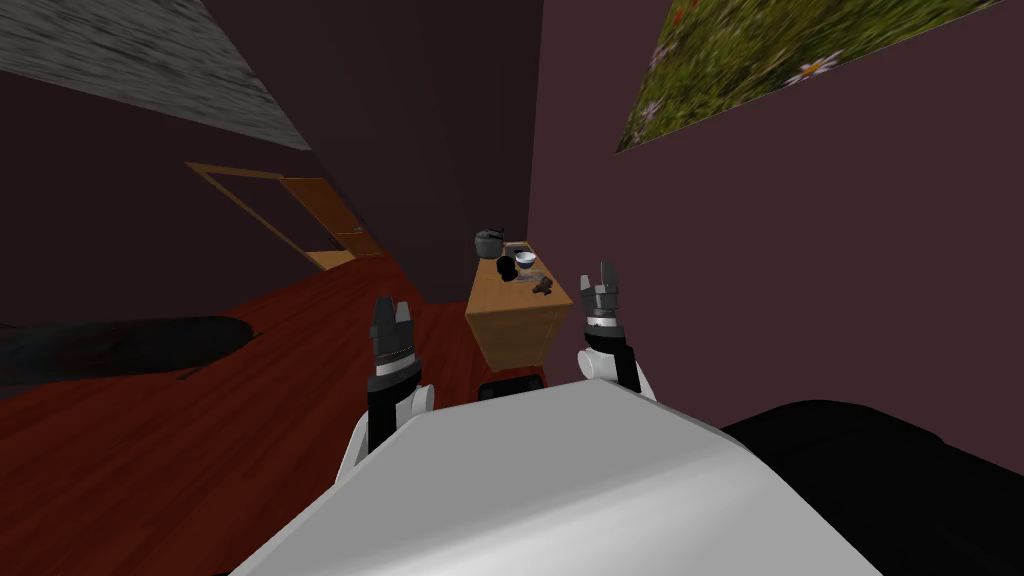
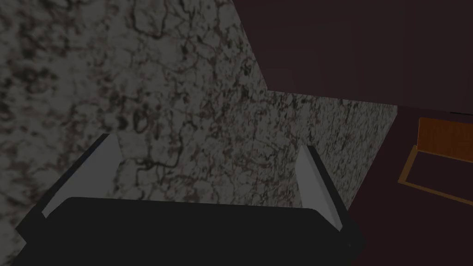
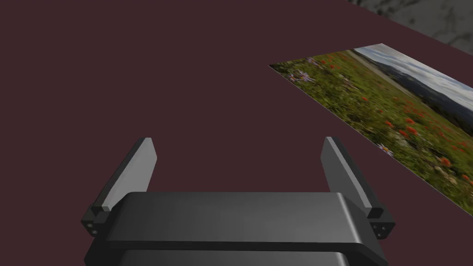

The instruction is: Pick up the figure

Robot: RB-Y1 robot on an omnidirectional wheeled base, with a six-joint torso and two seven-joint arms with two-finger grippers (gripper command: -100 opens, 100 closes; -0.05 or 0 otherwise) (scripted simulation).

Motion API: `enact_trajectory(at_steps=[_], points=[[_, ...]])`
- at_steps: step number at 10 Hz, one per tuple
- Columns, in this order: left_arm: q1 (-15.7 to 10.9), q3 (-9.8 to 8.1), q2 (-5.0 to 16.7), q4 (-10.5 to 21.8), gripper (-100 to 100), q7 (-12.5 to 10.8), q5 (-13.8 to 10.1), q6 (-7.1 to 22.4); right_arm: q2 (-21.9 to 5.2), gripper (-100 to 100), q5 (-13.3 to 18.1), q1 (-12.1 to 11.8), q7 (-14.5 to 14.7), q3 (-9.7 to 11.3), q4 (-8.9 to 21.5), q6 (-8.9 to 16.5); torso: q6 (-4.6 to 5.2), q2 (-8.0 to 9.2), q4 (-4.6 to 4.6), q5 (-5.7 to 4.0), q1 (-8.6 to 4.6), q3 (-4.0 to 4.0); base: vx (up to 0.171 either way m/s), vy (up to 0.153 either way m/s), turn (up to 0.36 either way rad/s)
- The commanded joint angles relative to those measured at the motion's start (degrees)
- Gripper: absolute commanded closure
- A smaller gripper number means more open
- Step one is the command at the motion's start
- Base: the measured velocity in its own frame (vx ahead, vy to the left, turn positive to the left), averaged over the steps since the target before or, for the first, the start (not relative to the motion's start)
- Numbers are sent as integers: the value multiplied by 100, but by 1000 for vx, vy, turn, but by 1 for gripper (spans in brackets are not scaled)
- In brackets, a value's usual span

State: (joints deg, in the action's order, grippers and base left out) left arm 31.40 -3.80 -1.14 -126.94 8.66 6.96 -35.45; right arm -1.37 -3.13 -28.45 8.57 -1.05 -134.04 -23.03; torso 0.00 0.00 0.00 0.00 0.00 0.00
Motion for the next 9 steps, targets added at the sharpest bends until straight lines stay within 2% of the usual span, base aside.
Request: enact_trajectory(at_steps=[1,6,7,9], points=[[0,0,0,0,0,0,0,0,-228,-100,34,-31,37,-24,48,3,0,0,0,0,0,0,-21,45,57],[-1,1,-1,0,0,0,0,0,-1065,-100,238,-124,199,-169,376,-5,-1,26,6,7,32,15,-63,81,58],[-1,1,-1,0,0,0,0,0,-1105,-100,238,-124,199,-169,376,-5,-1,24,5,7,31,14,-45,56,20],[-1,1,0,0,0,0,0,0,-1496,-100,383,-177,290,-245,606,-26,-1,17,4,4,17,10,-49,61,63]])
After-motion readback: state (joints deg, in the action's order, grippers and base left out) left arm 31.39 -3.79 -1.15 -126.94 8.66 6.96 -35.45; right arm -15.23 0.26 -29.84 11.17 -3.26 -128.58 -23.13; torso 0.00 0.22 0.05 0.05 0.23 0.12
